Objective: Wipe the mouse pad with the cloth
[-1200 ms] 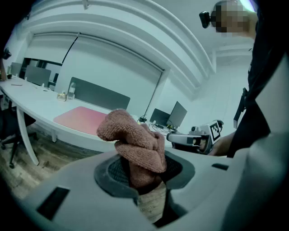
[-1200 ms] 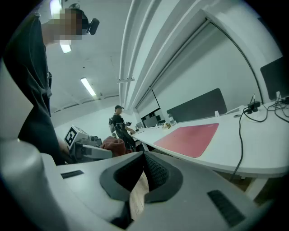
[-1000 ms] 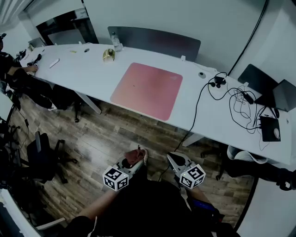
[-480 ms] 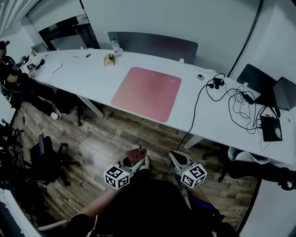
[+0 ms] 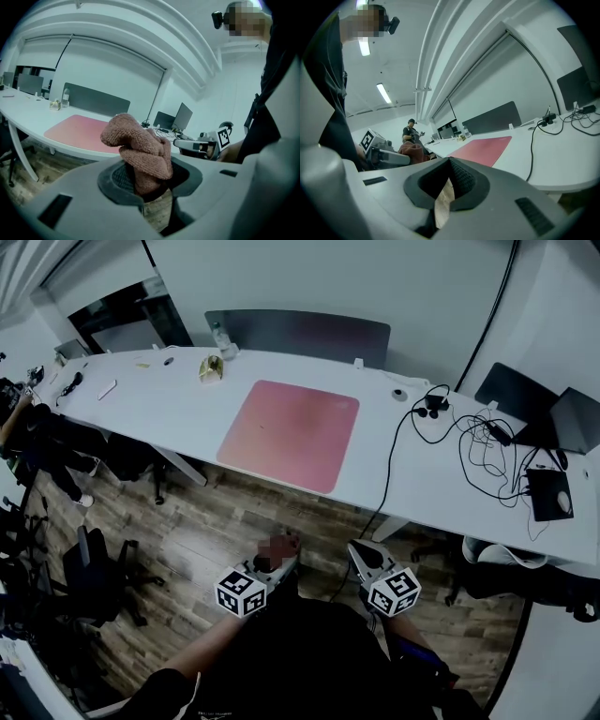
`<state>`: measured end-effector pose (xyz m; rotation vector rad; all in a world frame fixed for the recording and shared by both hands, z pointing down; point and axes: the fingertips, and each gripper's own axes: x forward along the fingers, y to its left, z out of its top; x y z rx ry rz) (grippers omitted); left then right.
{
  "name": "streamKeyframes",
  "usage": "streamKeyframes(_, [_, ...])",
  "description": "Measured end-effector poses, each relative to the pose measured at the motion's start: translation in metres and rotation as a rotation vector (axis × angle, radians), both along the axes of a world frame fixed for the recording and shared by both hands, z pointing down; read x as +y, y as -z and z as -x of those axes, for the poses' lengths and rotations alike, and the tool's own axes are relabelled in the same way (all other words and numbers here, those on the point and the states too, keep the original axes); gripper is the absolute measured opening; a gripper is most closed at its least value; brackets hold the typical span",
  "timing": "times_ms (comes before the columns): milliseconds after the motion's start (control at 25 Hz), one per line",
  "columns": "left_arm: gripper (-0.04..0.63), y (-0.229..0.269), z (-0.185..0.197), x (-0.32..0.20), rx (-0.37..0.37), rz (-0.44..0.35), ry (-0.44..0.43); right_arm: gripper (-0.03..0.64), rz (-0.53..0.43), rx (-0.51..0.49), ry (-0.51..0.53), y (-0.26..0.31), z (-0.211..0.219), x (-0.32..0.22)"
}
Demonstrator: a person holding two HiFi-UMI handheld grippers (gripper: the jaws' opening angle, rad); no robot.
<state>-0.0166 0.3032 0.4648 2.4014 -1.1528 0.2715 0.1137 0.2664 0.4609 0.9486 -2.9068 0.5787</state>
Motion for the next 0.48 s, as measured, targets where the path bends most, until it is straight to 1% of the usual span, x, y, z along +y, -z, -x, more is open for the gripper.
streamKeyframes(200, [0.138, -0.008, -0.003, -0.023, 0.006, 0.021, -0.048, 0.024, -0.018, 0.048, -0.023, 0.0, 0.001, -0.016])
streamKeyframes(480, [0.138, -0.021, -0.013, -0.066, -0.001, 0.047, -0.143, 0.025, 0.004, 0.062, -0.085, -0.005, -0.004, -0.038])
